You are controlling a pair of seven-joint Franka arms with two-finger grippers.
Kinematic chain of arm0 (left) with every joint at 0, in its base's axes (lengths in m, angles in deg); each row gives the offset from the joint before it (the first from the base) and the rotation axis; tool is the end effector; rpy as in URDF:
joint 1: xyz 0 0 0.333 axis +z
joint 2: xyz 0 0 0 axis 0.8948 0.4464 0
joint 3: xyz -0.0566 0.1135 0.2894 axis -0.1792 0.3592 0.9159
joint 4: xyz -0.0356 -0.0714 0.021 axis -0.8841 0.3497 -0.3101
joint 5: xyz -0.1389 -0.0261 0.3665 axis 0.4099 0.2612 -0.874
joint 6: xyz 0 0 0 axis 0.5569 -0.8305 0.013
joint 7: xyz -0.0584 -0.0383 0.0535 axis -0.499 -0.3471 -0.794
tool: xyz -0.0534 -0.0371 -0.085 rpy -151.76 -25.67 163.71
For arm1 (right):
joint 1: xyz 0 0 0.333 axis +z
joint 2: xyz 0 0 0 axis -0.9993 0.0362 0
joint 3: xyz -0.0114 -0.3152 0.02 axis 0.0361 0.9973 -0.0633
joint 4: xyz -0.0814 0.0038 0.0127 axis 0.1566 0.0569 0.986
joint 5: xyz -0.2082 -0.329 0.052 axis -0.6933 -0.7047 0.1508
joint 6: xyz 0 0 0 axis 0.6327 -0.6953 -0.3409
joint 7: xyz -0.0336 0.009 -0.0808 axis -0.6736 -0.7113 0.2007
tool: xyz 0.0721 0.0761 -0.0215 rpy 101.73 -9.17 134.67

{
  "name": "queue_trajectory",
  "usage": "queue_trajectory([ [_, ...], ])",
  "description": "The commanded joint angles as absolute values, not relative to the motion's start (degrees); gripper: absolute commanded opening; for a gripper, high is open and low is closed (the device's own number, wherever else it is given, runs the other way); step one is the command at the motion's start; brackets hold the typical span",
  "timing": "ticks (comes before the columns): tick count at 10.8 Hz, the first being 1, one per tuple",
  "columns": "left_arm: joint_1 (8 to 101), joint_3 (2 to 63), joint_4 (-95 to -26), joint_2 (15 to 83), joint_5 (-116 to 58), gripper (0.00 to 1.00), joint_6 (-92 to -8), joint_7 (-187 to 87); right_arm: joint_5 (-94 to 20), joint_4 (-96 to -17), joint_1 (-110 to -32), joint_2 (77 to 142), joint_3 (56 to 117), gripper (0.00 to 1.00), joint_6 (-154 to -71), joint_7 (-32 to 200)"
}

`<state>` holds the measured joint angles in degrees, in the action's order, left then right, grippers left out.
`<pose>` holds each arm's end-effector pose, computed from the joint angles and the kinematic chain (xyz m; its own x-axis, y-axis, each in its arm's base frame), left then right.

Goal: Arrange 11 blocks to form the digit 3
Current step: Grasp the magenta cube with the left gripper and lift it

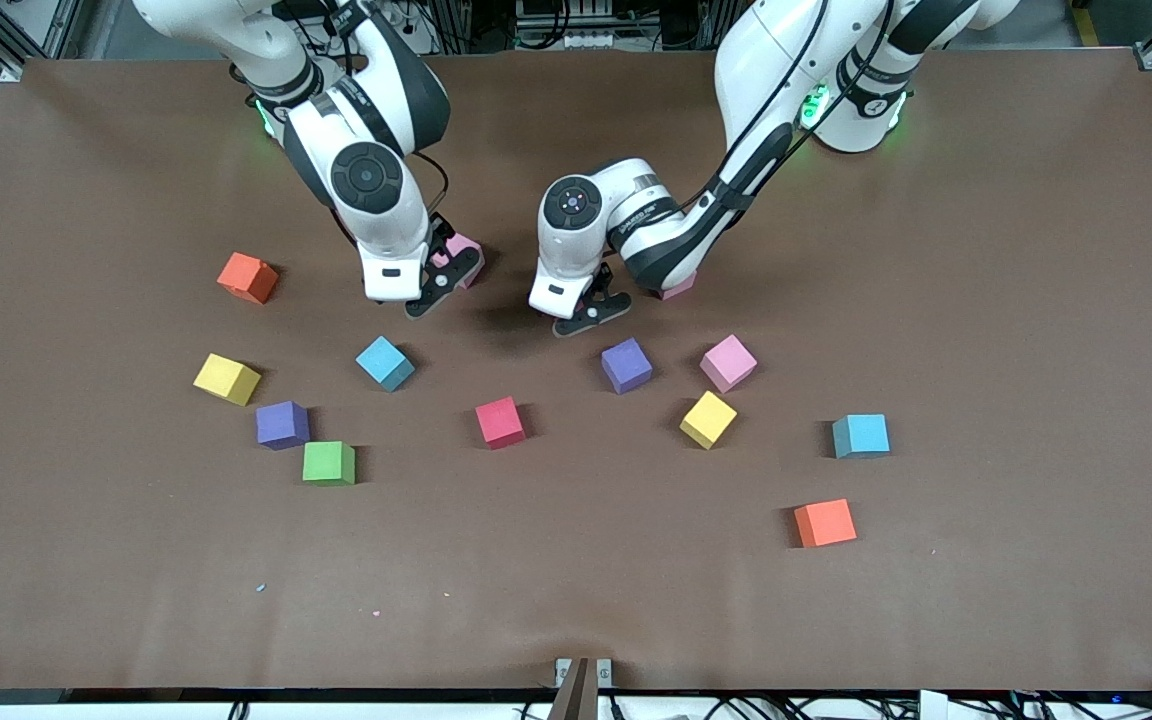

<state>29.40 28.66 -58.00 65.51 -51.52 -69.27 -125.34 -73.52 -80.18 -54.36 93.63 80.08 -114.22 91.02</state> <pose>0.4031 -0.5445 0.1977 0.9271 0.3653 -0.0844 0.3687 -0.9291 0.0289 0.4374 0.3023 0.3292 0.6699 0.7116 -0.2118 0.7192 -0.6928 -0.0533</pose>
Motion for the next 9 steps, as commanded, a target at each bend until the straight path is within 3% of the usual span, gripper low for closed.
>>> queue_trajectory([
  [1, 28.6, 28.3, -60.9, 64.4, -52.9, 0.32, -67.7, -119.6, -72.6, -85.5, -52.3, 89.4, 80.4, 1.0, -116.8, 91.7],
  [5, 26.4, 25.5, -67.2, 60.0, -52.9, 0.28, -66.1, -118.0, -72.6, -86.5, -48.4, 87.8, 80.4, 1.0, -117.0, 91.7],
  [9, 26.0, 21.1, -71.0, 58.3, -54.6, 0.28, -66.2, -118.1, -72.6, -92.9, -49.6, 85.1, 80.7, 1.0, -122.3, 93.1],
])
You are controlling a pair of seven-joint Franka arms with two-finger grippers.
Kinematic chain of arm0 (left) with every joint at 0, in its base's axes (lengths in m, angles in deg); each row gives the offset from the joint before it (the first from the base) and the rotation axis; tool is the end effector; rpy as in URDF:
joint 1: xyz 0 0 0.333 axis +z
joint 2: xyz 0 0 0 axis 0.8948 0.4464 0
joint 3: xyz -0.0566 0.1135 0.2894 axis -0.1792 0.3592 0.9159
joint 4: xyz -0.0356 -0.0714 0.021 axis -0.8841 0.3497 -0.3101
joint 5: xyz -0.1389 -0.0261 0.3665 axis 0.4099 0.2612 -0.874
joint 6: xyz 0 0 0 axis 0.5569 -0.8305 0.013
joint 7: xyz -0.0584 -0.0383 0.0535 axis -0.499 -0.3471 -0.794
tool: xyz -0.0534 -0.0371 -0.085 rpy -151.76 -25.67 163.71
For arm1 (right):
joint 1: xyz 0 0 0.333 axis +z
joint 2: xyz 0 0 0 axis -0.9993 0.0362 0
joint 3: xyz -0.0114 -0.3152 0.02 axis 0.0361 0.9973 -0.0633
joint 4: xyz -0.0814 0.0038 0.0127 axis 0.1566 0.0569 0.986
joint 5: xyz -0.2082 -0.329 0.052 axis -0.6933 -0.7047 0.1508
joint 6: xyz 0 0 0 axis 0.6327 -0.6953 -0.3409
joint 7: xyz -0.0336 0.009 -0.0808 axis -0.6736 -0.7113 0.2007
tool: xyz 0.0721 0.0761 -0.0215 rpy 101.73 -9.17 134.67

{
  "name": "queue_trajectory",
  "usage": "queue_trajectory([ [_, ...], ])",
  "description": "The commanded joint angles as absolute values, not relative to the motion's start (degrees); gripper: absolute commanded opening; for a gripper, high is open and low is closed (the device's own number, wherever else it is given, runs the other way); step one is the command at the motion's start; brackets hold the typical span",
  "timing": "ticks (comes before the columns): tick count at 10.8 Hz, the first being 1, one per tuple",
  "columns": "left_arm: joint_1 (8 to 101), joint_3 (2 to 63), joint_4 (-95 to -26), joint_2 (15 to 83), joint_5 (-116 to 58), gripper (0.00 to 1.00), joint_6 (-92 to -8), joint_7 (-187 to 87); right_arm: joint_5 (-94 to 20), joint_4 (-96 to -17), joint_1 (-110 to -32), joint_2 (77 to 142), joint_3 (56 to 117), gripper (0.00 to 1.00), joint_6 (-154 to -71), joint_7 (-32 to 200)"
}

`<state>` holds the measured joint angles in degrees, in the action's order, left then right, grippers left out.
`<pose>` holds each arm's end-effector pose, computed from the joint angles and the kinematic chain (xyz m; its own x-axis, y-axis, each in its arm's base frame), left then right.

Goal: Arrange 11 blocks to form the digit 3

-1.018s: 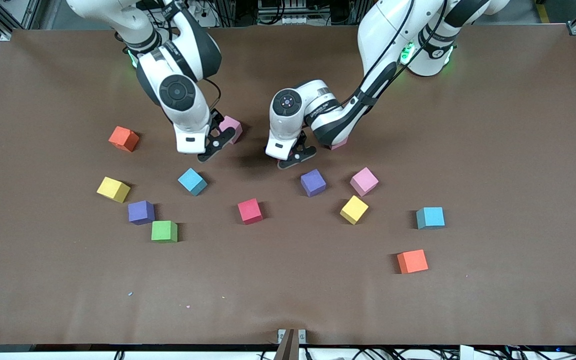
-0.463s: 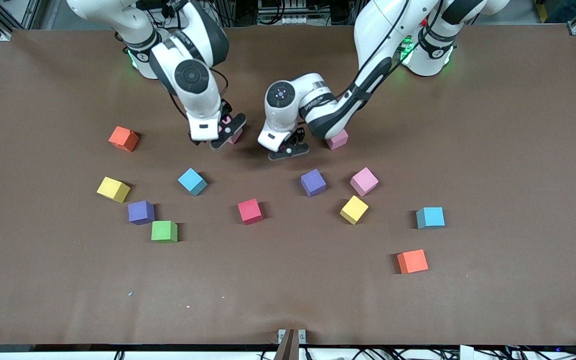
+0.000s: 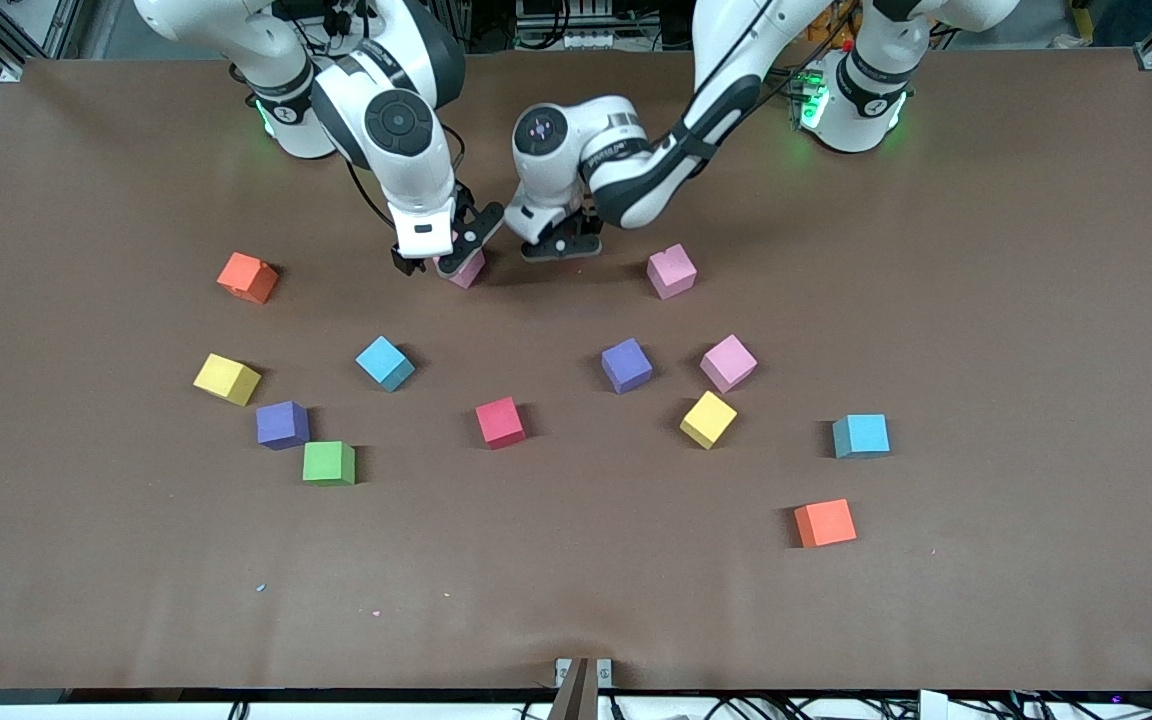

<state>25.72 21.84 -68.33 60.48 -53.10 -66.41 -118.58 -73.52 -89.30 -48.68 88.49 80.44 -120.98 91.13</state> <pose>0.2667 -0.5663 0.1964 0.9897 0.0368 -0.1385 0.0296 -0.9981 -0.0537 0.3804 0.3188 0.3184 0.6072 0.7771 -0.1656 0.7829 -0.6207 -0.0416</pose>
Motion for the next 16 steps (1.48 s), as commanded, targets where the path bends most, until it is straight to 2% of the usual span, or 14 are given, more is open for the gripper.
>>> queue_trajectory([
  [1, 25.3, 21.1, -71.0, 58.4, -54.9, 0.29, -66.3, -119.1, -72.6, -93.7, -51.6, 85.1, 80.7, 1.0, -122.8, 95.1],
  [4, 24.0, 21.0, -70.7, 58.5, -55.9, 0.34, -67.7, -121.2, -72.6, -97.5, -53.7, 84.9, 80.7, 1.0, -127.1, 97.0],
  [6, 24.0, 21.0, -70.9, 59.1, -59.4, 0.45, -70.0, -125.7, -72.6, -98.8, -53.9, 84.9, 80.8, 1.0, -128.6, 97.0],
  [7, 24.0, 21.0, -70.8, 59.1, -60.0, 0.58, -70.0, -125.9, -72.6, -98.8, -54.7, 84.9, 80.8, 1.0, -128.6, 97.0],
  [8, 24.2, 21.1, -70.6, 59.1, -60.0, 0.88, -70.0, -126.0, -72.6, -98.8, -55.1, 84.9, 80.7, 1.0, -128.6, 97.0],
  [9, 24.6, 21.1, -70.4, 59.1, -60.0, 1.0, -70.0, -126.1, -72.6, -98.8, -55.2, 84.9, 80.8, 1.0, -128.6, 97.0],
  [11, 24.9, 21.2, -70.4, 58.3, -60.0, 1.0, -69.9, -128.4, -72.6, -98.8, -56.0, 84.9, 80.8, 1.0, -128.6, 97.0],
  [14, 26.2, 21.0, -71.7, 52.7, -59.7, 1.0, -68.8, -129.5, -72.6, -98.8, -56.2, 84.9, 80.8, 1.0, -128.6, 97.0],
  [16, 28.5, 20.8, -75.0, 47.9, -59.5, 1.0, -68.8, -128.8, -72.6, -98.7, -56.2, 84.9, 80.8, 1.0, -128.6, 97.0],
])
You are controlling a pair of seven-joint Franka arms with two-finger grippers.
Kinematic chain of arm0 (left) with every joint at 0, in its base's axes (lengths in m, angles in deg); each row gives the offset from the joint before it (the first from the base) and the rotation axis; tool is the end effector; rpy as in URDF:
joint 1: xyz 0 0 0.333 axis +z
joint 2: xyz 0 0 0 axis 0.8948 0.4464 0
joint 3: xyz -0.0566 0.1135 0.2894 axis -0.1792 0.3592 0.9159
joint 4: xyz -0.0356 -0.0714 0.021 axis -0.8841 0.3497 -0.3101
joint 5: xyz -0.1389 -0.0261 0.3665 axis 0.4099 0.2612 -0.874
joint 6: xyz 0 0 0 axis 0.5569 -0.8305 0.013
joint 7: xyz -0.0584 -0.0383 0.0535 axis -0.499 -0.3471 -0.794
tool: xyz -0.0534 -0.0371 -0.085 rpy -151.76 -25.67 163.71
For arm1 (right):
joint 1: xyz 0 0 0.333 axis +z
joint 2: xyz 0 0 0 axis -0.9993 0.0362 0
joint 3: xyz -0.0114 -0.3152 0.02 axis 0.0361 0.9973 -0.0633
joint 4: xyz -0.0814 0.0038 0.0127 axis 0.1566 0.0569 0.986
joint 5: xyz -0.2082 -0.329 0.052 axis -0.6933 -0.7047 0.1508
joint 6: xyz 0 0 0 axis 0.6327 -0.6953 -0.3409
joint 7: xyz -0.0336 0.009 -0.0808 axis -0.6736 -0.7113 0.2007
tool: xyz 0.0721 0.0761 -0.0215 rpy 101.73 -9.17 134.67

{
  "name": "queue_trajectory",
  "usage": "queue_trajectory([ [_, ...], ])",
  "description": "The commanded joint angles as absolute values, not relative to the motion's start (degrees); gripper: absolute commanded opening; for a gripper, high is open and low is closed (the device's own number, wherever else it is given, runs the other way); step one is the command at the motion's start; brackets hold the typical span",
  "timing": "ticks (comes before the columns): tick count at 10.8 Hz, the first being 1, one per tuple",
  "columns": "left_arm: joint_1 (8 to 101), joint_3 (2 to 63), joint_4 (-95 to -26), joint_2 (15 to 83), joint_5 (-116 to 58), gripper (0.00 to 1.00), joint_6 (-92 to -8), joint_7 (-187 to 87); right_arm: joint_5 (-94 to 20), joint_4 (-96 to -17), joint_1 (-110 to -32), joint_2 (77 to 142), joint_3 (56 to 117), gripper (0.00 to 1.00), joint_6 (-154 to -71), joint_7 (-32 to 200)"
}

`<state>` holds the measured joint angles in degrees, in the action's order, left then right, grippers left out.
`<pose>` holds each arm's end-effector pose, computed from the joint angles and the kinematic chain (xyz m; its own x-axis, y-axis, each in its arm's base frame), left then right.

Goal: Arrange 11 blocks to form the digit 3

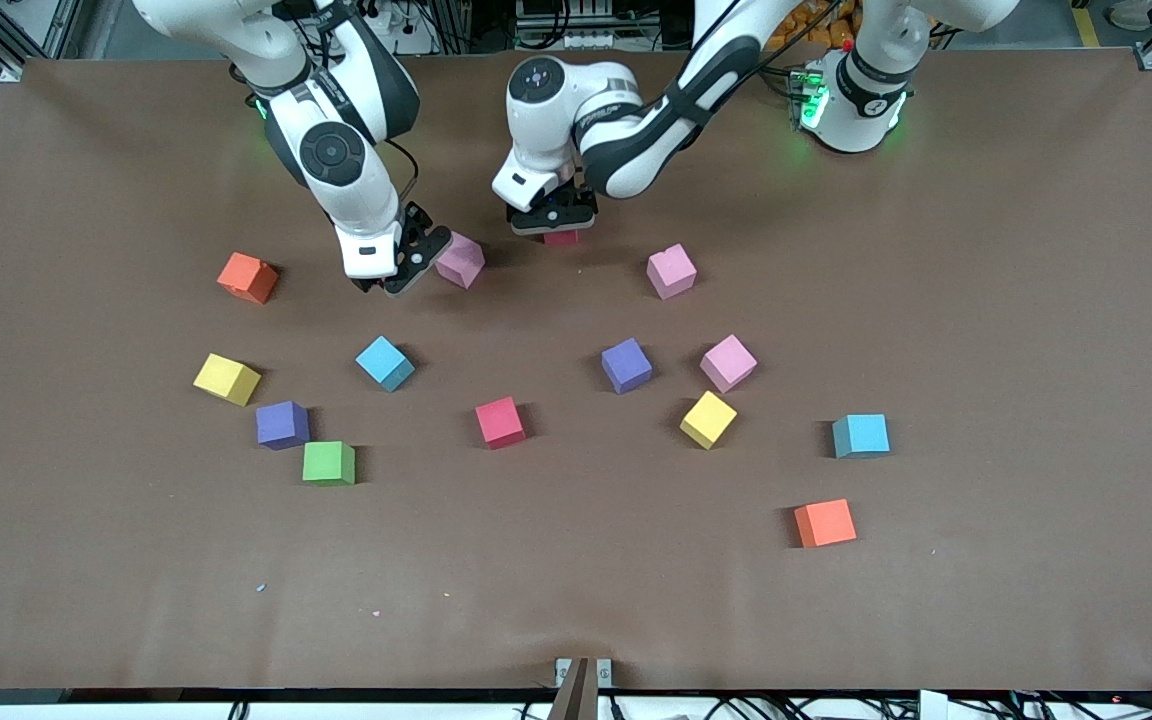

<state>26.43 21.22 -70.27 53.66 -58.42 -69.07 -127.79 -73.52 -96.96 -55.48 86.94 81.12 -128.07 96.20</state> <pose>0.2726 -0.5695 0.2556 0.9924 0.1228 0.0078 0.1225 -0.9921 0.0278 0.3932 0.2502 0.2877 0.6418 0.7529 -0.1455 0.7553 -0.6535 -0.0501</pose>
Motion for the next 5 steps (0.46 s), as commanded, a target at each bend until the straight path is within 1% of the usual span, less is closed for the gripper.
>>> queue_trajectory([
  [1, 30.7, 20.2, -76.0, 45.7, -59.1, 1.0, -68.8, -128.6, -72.6, -98.7, -56.0, 85.1, 80.7, 1.0, -128.6, 97.0],
  [2, 34.3, 18.2, -76.9, 43.7, -58.4, 1.0, -68.7, -128.7, -72.6, -98.7, -55.4, 85.6, 80.7, 1.0, -129.5, 97.0],
  [4, 45.3, 12.6, -79.5, 39.6, -56.2, 1.0, -66.8, -129.2, -72.6, -98.8, -53.4, 86.5, 80.6, 1.0, -131.3, 96.8],
  [5, 49.8, 11.0, -79.0, 39.1, -55.1, 1.0, -62.7, -129.0, -72.6, -98.8, -52.5, 86.9, 80.6, 1.0, -132.0, 96.2],
])
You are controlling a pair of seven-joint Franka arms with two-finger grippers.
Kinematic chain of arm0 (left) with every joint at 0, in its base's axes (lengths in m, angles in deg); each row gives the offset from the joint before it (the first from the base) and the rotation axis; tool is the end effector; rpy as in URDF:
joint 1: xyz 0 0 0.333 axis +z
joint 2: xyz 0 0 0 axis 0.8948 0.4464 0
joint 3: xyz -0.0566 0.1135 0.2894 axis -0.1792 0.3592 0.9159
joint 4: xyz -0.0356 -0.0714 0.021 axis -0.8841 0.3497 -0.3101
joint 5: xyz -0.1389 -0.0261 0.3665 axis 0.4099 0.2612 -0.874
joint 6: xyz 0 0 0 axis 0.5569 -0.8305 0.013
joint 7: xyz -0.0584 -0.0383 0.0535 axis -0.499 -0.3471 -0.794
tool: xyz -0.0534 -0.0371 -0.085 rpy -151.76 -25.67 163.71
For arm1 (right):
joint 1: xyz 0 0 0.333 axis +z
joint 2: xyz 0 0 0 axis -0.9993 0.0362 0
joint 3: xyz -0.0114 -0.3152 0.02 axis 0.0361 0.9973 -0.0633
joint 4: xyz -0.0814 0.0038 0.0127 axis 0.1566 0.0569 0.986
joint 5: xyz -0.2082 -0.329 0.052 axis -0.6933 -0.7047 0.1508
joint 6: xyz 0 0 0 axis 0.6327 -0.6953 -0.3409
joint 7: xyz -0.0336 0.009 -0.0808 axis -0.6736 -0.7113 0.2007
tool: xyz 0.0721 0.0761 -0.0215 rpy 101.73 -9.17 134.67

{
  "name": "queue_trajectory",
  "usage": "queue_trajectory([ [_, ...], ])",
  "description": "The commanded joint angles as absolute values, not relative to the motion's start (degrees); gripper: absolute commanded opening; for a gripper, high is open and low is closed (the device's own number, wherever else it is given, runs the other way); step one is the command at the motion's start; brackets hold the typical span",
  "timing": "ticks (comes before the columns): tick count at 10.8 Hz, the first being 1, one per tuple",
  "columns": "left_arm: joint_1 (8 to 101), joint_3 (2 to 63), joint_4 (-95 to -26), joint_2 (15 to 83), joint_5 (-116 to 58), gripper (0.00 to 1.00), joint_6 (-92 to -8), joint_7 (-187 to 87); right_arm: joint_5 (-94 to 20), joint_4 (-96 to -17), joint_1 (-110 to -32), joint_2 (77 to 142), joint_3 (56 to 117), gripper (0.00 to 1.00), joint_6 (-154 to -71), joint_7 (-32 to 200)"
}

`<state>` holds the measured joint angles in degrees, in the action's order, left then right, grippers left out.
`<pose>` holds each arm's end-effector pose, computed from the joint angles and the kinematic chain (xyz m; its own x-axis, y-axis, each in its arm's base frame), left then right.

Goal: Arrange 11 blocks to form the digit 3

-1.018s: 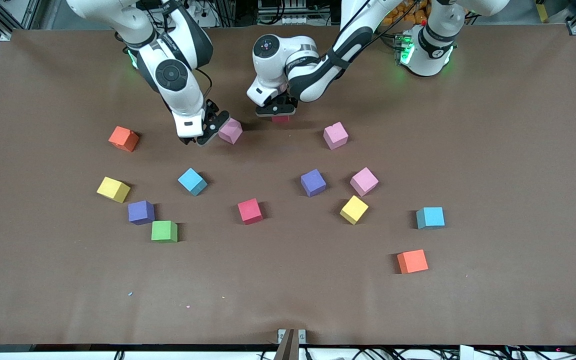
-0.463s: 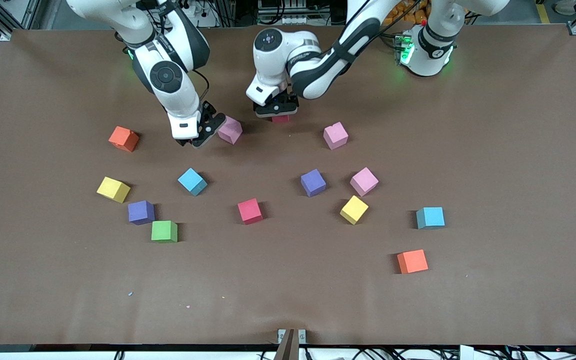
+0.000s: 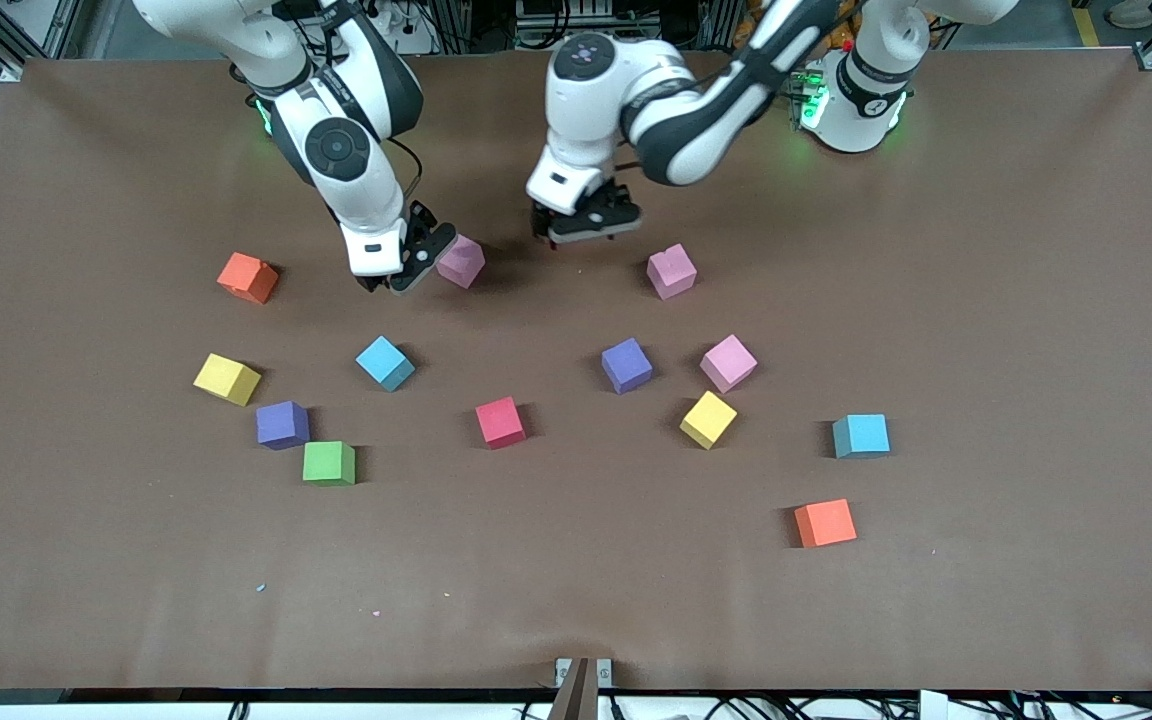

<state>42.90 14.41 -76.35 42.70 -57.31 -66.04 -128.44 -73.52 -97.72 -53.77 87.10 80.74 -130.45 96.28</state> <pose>0.3468 -0.4916 0.3234 0.9517 0.2998 0.0668 0.2975 -0.9538 0.0417 0.3838 0.2643 0.2843 0.6158 0.7785 -0.1213 0.7803 -0.6239 -0.0428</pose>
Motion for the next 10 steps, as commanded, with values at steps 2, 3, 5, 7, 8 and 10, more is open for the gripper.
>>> queue_trajectory([
  [2, 56.1, 10.3, -78.5, 39.7, -54.0, 1.0, -56.7, -126.4, -72.5, -98.8, -49.4, 88.4, 80.6, 1.0, -135.0, 95.9],
  [3, 58.4, 10.4, -79.3, 40.3, -51.1, 1.0, -56.4, -122.6, -72.5, -98.9, -47.6, 89.2, 80.7, 1.0, -136.5, 95.7],
  [5, 60.3, 10.4, -82.3, 40.5, -49.8, 1.0, -56.5, -119.6, -72.5, -100.7, -46.0, 90.6, 80.7, 1.0, -140.8, 95.7],
  [7, 60.3, 10.4, -85.3, 41.3, -49.7, 1.0, -58.8, -119.9, -72.5, -103.3, -44.9, 93.2, 80.6, 1.0, -146.6, 93.9],
  [8, 60.3, 10.4, -87.1, 41.4, -49.7, 1.0, -62.4, -120.3, -72.5, -103.4, -43.7, 94.2, 80.6, 1.0, -147.0, 91.5],
  [10, 60.2, 10.4, -87.9, 42.5, -49.7, 1.0, -66.4, -120.5, -72.5, -103.4, -41.0, 95.4, 80.7, 1.0, -147.5, 86.9],
])
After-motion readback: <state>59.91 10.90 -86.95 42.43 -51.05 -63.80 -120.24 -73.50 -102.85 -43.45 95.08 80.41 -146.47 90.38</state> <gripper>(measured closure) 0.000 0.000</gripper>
